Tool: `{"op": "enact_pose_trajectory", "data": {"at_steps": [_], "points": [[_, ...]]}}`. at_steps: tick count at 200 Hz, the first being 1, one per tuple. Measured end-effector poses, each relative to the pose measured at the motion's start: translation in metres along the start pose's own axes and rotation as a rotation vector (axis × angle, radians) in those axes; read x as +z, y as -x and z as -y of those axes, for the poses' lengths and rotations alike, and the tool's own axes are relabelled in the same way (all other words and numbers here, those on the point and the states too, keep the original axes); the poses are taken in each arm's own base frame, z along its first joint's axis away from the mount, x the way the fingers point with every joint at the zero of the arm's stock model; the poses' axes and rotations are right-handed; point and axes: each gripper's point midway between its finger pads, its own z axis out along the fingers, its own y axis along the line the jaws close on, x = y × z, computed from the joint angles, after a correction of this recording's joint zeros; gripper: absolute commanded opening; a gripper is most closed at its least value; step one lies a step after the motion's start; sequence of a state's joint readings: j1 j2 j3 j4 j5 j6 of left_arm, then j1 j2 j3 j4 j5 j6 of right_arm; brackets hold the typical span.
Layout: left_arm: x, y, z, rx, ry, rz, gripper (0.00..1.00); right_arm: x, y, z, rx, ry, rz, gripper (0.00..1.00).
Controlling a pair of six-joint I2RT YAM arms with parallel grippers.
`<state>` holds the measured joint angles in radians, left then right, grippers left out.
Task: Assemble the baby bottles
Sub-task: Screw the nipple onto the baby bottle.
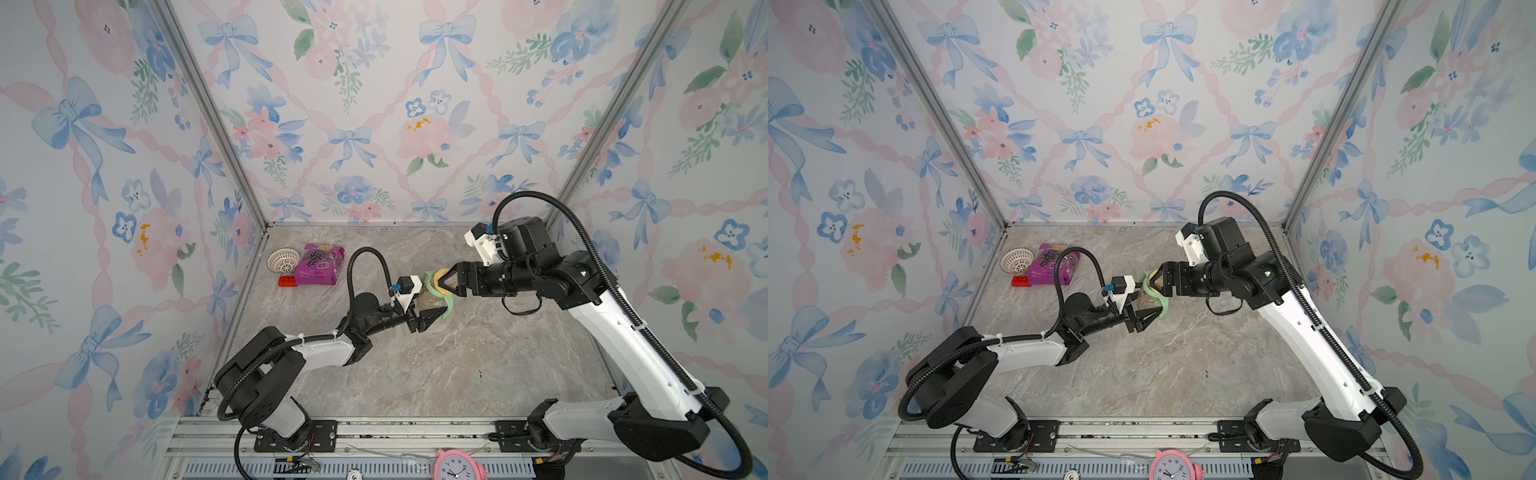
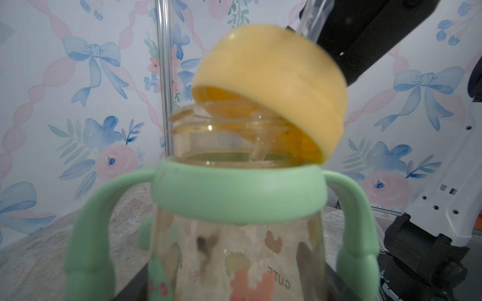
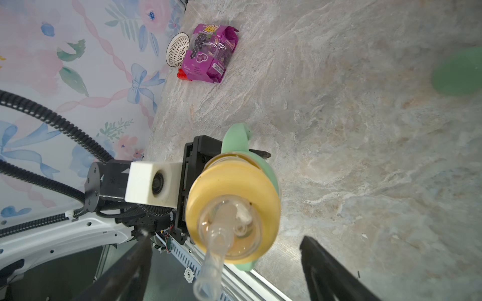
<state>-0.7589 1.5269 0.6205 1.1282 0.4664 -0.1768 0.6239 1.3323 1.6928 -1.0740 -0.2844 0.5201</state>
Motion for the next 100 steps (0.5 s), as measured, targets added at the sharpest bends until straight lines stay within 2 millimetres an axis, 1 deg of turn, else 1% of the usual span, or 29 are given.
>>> {"op": "enact_pose_trajectory", "data": {"at_steps": [30, 40, 69, 100], "points": [[0.0, 0.0, 0.001, 0.0, -0.003, -0.001, 0.01, 0.008, 0.0, 0.002, 0.02, -0.009, -0.019, 0.76], [0.0, 0.0, 0.001, 0.002, -0.004, -0.001, 0.01, 0.011, 0.0, 0.003, 0.028, -0.014, -0.026, 0.71], [0.0, -0.001, 0.001, 0.011, -0.006, -0.002, 0.01, 0.02, -0.001, 0.006, 0.039, -0.025, -0.047, 0.65], [-0.001, -0.004, 0.001, 0.01, -0.005, -0.013, 0.01, 0.024, -0.002, 0.006, 0.041, -0.027, -0.057, 0.53]]}}
